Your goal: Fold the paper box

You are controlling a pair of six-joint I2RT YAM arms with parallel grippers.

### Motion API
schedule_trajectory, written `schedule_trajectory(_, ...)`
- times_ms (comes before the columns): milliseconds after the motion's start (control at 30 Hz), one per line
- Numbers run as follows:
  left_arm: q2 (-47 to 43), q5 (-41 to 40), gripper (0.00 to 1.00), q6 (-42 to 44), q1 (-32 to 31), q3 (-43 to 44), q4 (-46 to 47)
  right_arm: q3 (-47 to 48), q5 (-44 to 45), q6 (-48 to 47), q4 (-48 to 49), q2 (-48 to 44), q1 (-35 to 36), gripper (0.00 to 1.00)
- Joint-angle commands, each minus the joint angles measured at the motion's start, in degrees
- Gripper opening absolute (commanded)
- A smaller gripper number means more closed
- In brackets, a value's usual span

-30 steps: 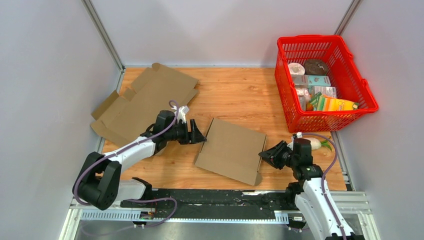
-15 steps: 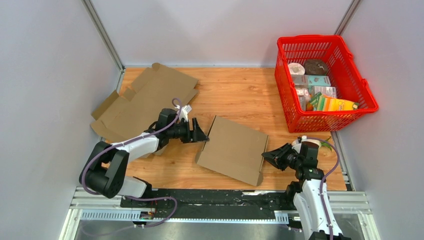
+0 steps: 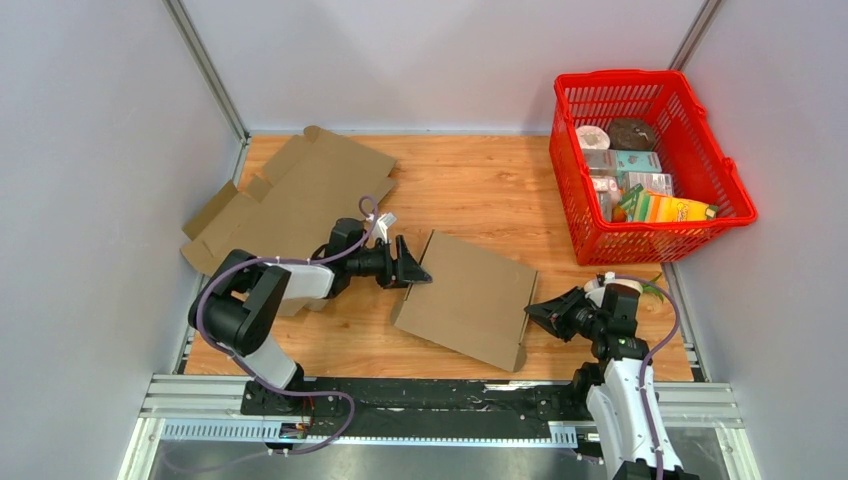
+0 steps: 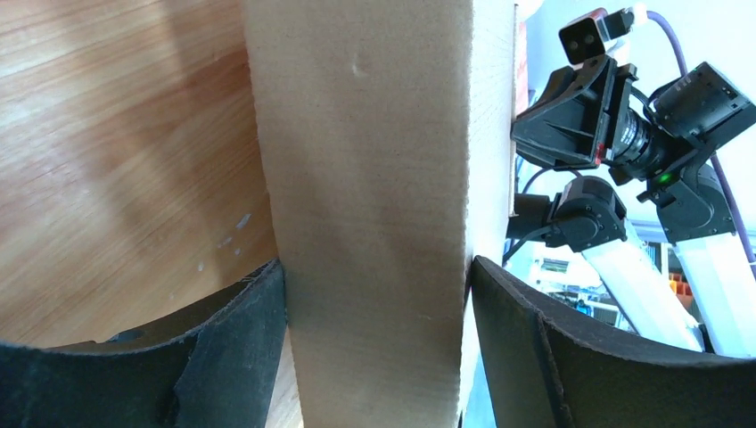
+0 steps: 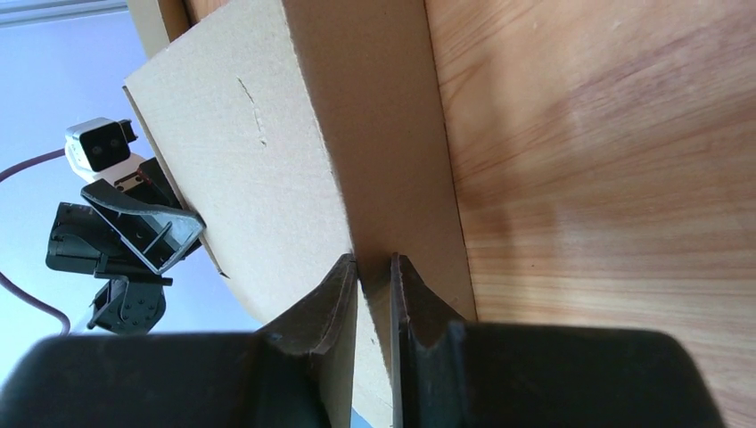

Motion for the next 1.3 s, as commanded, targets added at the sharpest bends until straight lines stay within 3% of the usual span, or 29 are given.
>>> schedule_trajectory(0,2.06,2.91,0.79,-4.16,-4.33,1.31,8.94,-3.35,6.29,-3.17,-5.2,1.37,-0.55,0.18)
schedule_trajectory(133,2.32,3.53,0.75,-9.26,-4.69,-0.45,18.86,-3.08,4.45,-3.52,-4.58,1.64,-0.55,0.2)
schedule_trajectory(200,2.24,4.58,0.64,-12.07,-4.69,-1.06,20.99,-1.51,3.31,-4.48,-5.18,1.46,-0.54,0.23)
schedule_trajectory(300,1.53,5.2,0.57,-16.2,-4.52,-2.64,25.91,3.15,3.3,-7.38,-8.77,-0.29,-0.19,0.39)
schedule_trajectory(333,1.1,5.38,0.55,-17.43,-4.43,-2.91,27.4,4.29,3.74,-8.0,-9.75,-2.3,-0.11,0.53)
schedule_trajectory(433,0.22,5.38,0.54,-18.31,-3.9,-3.96,27.59,10.17,6.19,-10.11,-15.46,-5.64,0.68,0.7)
schedule_trajectory(600,-1.89,5.99,0.44,-21.3,-1.79,-6.34,27.94,23.69,14.88,-14.14,-27.22,-10.05,3.57,0.83)
schedule_trajectory(700,-5.66,5.12,0.45,-19.74,-0.47,-6.61,21.38,33.28,22.18,-17.13,-29.88,-8.39,6.12,0.86)
schedule_trajectory(800,-11.99,0.56,0.45,-9.47,-0.21,-2.4,-3.09,41.02,25.89,-21.35,-28.85,-5.68,9.37,0.88)
schedule_trajectory(833,-14.79,-1.46,0.45,-3.87,-0.21,1.01,-17.7,44.34,25.54,-24.5,-28.49,-4.01,12.87,0.95)
schedule_trajectory(867,-15.86,-5.65,0.5,-2.08,-0.12,2.61,-24.02,45.42,25.19,-25.75,-27.79,-2.34,15.77,0.99)
schedule_trajectory(933,-18.14,-7.62,0.53,0.92,0.14,5.77,-34.49,47.62,31.9,-26.37,-26.73,3.73,30.16,1.0)
schedule_trajectory(967,-18.68,-8.67,0.54,1.19,0.58,6.48,-36.46,49.37,36.22,-26.55,-26.29,5.75,36.57,1.0)
schedule_trajectory(1000,-19.12,-8.86,0.54,1.46,0.84,7.01,-38.13,50.17,42.0,-26.64,-25.16,9.86,50.99,1.0)
schedule_trajectory(1033,-19.56,-9.03,0.54,1.81,1.02,8.06,-40.67,50.96,53.2,-27.33,-24.54,12.16,58.53,1.0)
schedule_trajectory(1100,-19.74,-9.21,0.54,1.98,1.72,9.21,-44.11,54.99,60.66,-31.02,-23.31,19.95,75.9,1.0)
schedule_trajectory(1167,-20.35,-8.86,0.52,-0.12,1.81,9.66,-46.41,57.29,69.63,-36.7,-20.6,24.73,84.67,1.0)
schedule_trajectory(1200,-20.53,-8.69,0.52,-1.26,1.9,9.4,-46.41,58.34,72.62,-38.83,-19.53,29.28,92.97,1.0)
schedule_trajectory(1267,-20.7,-7.37,0.51,-4.07,1.81,9.22,-47.11,58.09,84.12,-44.88,-15.5,33.52,99.18,1.0)
